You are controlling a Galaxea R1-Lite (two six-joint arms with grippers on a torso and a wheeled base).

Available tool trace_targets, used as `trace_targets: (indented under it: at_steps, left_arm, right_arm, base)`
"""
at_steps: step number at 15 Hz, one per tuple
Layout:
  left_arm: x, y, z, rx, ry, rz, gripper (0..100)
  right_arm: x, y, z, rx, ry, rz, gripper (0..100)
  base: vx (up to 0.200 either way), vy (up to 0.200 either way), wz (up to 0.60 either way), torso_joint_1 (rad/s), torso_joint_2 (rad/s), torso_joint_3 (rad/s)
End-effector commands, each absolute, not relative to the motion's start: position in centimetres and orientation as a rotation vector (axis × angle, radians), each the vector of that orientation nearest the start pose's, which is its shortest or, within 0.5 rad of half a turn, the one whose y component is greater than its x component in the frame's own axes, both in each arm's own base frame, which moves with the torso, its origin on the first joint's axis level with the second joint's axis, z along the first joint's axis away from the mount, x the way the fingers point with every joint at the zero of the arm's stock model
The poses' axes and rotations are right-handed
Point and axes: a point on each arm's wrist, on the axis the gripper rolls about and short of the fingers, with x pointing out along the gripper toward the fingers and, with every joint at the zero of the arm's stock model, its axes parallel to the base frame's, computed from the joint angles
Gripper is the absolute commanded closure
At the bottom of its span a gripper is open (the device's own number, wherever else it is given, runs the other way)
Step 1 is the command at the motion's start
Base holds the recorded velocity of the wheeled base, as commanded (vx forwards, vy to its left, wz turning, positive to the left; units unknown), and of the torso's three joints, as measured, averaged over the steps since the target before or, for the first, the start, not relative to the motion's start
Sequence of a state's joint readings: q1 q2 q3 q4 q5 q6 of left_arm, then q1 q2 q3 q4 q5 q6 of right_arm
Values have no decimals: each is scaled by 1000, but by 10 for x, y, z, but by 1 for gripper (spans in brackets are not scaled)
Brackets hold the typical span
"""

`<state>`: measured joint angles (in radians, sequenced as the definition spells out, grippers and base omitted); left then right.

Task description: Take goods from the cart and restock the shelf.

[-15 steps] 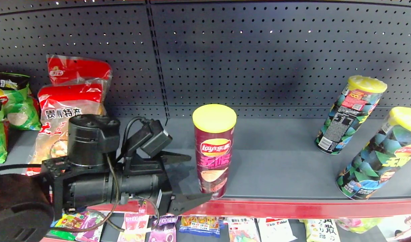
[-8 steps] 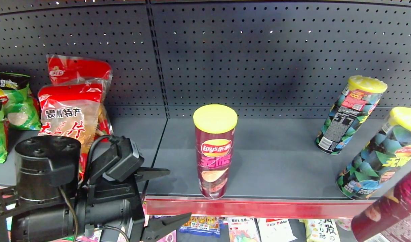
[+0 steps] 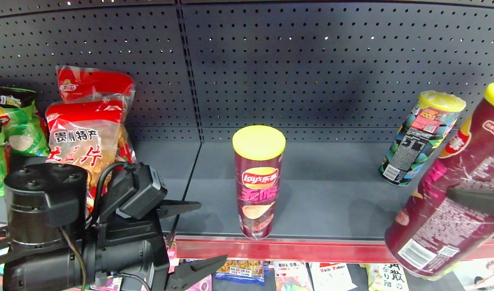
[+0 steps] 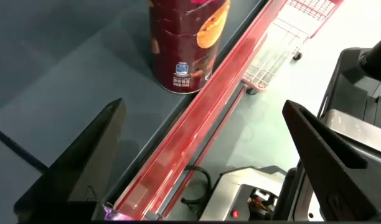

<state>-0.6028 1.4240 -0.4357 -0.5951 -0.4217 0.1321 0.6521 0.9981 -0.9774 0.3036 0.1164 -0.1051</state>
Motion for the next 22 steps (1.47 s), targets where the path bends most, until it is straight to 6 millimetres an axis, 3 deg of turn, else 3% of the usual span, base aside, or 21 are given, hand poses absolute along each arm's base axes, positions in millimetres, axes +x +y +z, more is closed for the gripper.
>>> trace_targets:
  at_steps: [1, 5, 13, 22]
  left_arm:
    - [167, -126, 153, 156, 348, -1035, 0]
    - [169, -123, 153, 153, 347, -1022, 0]
    - [169, -124, 153, 153, 345, -1022, 0]
    - [167, -118, 156, 149, 330, -1005, 0]
  right_arm:
    - [106, 89, 288, -204, 320, 800, 100]
    - [133, 111, 283, -210, 311, 776, 100]
    - [164, 142, 273, -213, 284, 763, 100]
    - [232, 187, 247, -177, 200, 758, 100]
  base:
    - [0, 0, 0, 0, 0, 0]
    - [0, 0, 0, 0, 0, 0]
    - [0, 0, 0, 0, 0, 0]
    - [0, 0, 0, 0, 0, 0]
